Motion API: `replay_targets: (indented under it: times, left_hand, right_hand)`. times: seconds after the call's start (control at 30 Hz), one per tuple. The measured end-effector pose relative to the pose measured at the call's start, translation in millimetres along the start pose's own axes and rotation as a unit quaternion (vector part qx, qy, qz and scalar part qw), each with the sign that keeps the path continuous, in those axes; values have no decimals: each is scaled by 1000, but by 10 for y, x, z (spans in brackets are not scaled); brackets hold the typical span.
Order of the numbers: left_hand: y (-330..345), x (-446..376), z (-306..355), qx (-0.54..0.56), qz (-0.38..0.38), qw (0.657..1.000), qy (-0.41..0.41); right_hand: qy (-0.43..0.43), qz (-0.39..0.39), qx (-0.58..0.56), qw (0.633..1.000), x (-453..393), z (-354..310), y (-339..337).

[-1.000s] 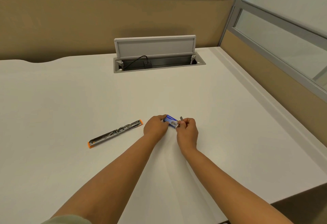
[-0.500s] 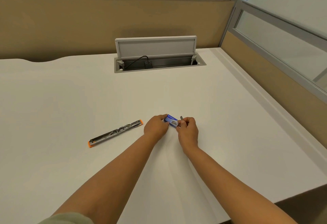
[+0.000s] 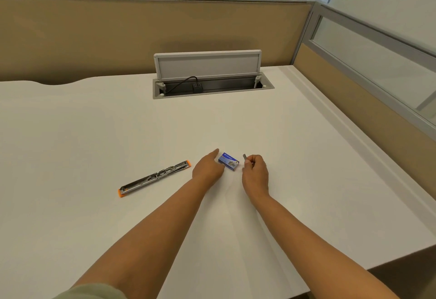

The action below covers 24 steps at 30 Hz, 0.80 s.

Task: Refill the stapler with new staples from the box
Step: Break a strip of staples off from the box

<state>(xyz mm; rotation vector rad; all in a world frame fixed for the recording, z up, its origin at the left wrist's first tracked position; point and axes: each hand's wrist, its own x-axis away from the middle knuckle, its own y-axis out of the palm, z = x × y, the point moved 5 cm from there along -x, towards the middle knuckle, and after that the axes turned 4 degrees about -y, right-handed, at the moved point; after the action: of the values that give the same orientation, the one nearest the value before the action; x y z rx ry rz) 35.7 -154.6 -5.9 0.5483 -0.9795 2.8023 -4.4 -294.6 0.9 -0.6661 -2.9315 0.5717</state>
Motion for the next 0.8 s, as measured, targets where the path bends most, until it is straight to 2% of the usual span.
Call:
replay_targets:
  times: [0.1, 0.2, 0.27, 0.33, 0.4, 0.47, 0.6, 0.8]
  left_hand:
    - [-71, 49, -54, 70, 18, 997, -15]
    - [-201, 184, -129, 118, 39, 992, 18]
    - [-360, 291, -215, 78, 94, 990, 67]
    - [-585, 427, -295, -14, 175, 976, 132]
    - [-802, 548, -378, -100, 242, 947, 188]
    - [-966, 623, -516, -159, 289, 921, 207]
    - [-1083, 685, -893, -223, 280, 925, 128]
    - [-1025, 622, -982, -269, 267, 918, 121]
  right_hand:
    - [-141, -17, 109, 984, 41, -111, -49]
    - [-274, -123, 206, 931, 141, -228, 97]
    - [-318, -185, 236, 899, 192, -286, 218]
    - [-328, -215, 245, 887, 228, -295, 306]
    - [-322, -222, 252, 885, 237, -250, 345]
    - [-324, -219, 270, 880, 201, -219, 352]
    - [-295, -186, 261, 900, -5, -290, 344]
    - [-225, -158, 236, 932, -334, -350, 291]
